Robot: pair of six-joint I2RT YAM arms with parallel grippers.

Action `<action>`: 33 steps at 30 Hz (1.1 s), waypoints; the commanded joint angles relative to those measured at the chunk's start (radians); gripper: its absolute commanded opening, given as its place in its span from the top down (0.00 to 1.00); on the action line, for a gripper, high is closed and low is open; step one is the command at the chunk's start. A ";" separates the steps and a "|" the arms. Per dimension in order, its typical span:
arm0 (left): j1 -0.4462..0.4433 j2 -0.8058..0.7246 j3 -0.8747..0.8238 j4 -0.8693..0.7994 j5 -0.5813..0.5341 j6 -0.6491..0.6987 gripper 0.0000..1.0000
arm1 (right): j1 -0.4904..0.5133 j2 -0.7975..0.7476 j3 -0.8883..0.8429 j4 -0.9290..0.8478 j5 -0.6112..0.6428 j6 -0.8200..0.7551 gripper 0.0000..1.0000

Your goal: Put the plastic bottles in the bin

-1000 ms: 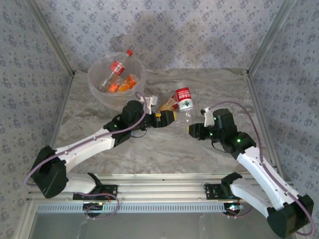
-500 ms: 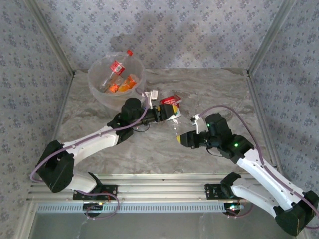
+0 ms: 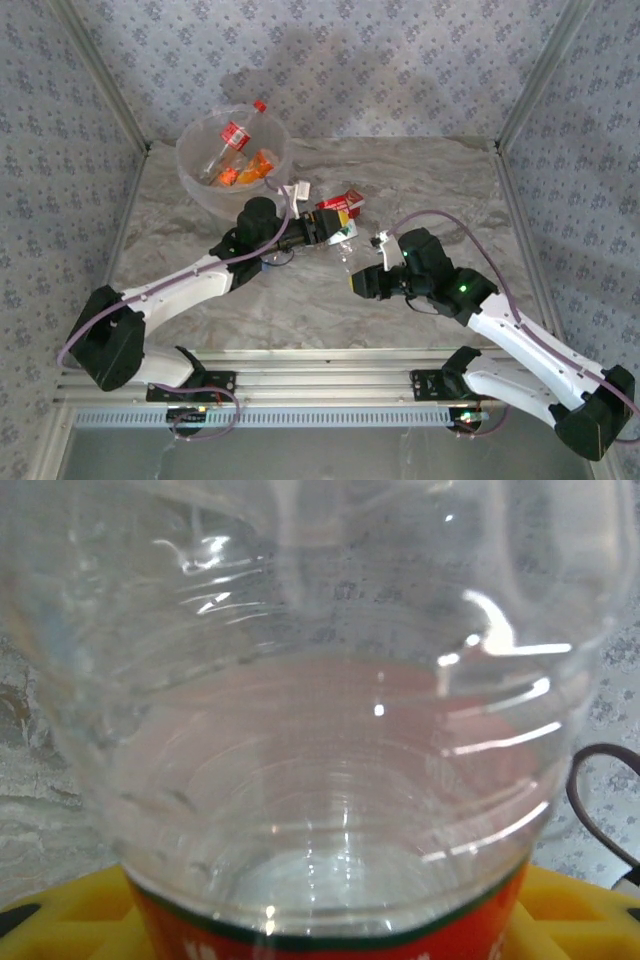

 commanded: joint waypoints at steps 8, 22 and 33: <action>0.066 -0.140 0.185 -0.305 0.047 0.223 0.48 | 0.018 -0.096 0.081 -0.019 0.046 -0.014 0.10; 0.248 -0.110 0.724 -0.932 -0.028 0.681 0.47 | 0.024 -0.161 0.275 0.022 0.086 -0.071 0.00; 0.338 0.012 1.077 -1.131 -0.334 1.024 0.48 | 0.027 -0.171 0.302 0.004 0.096 -0.074 0.00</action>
